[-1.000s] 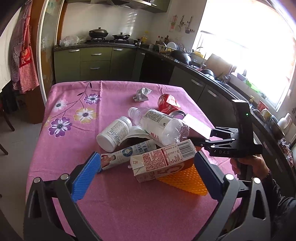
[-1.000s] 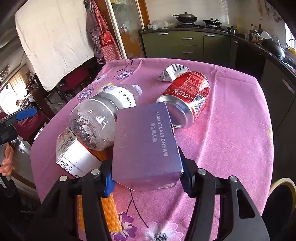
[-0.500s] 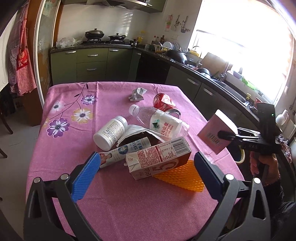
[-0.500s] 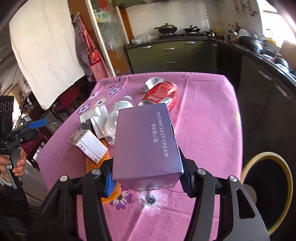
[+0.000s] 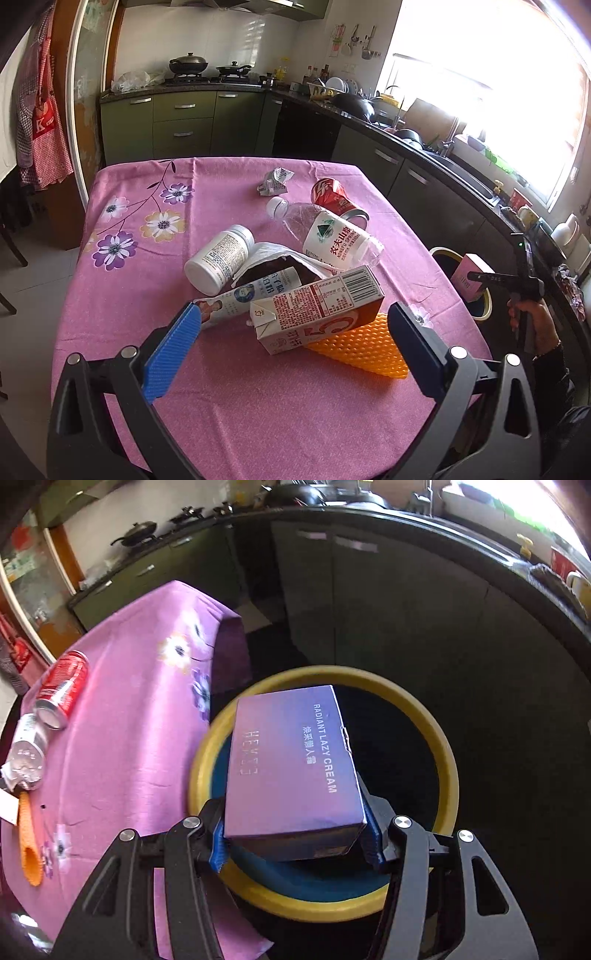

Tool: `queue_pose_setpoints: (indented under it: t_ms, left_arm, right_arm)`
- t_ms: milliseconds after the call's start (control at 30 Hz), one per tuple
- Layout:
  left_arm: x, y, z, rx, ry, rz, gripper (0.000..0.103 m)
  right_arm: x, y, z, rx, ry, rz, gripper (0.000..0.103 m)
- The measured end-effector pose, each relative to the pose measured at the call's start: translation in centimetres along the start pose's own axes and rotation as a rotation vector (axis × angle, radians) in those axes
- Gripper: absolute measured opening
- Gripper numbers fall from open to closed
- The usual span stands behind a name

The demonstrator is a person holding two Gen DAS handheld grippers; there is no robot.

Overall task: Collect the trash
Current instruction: 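Carry the purple box over the bin and open the right tool, then grasp the white pill bottle with the left tool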

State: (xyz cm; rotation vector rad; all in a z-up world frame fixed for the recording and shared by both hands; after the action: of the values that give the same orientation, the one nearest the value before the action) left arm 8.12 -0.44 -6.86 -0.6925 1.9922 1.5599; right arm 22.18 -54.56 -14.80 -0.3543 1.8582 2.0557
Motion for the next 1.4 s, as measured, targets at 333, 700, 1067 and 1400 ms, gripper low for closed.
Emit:
queue_pose_setpoints:
  t_ms: [333, 700, 1067, 1400]
  left_arm:
    - [-0.3, -1.0, 0.3, -0.023, -0.001, 0.03, 0.096]
    - [-1.3, -2.1, 1.0, -0.049, -0.037, 0.052, 0.096]
    - [-7.0, -5.3, 4.9, -0.069, -0.157, 0.1, 0.096]
    - [-8.6, -12.2, 8.6, -0.052, -0.224, 0.29, 0.096]
  right_arm:
    - [-0.7, -3.0, -1.9, 0.022, -0.052, 0.025, 0.069]
    - [0.7, 0.8, 1.6, -0.028, 0.005, -0.043, 0.069]
    - [3.4, 2.2, 5.3, -0.095, 0.019, -0.047, 0.07]
    - [3.7, 1.8, 6.8, -0.109, 0.03, -0.027, 0.07]
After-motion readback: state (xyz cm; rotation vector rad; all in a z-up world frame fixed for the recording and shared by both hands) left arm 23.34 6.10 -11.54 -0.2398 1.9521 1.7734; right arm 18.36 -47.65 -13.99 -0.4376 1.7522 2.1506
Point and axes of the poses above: each gripper's, at about its wrist camera, not at the fingertips, and y roughly against the way its jaws point, z to its left, x to its underside, the point moved 1 cm from there along -y, roughly the way its jaws point, and after that the axes turned 5 degrees about z, right-handed, at the moved point
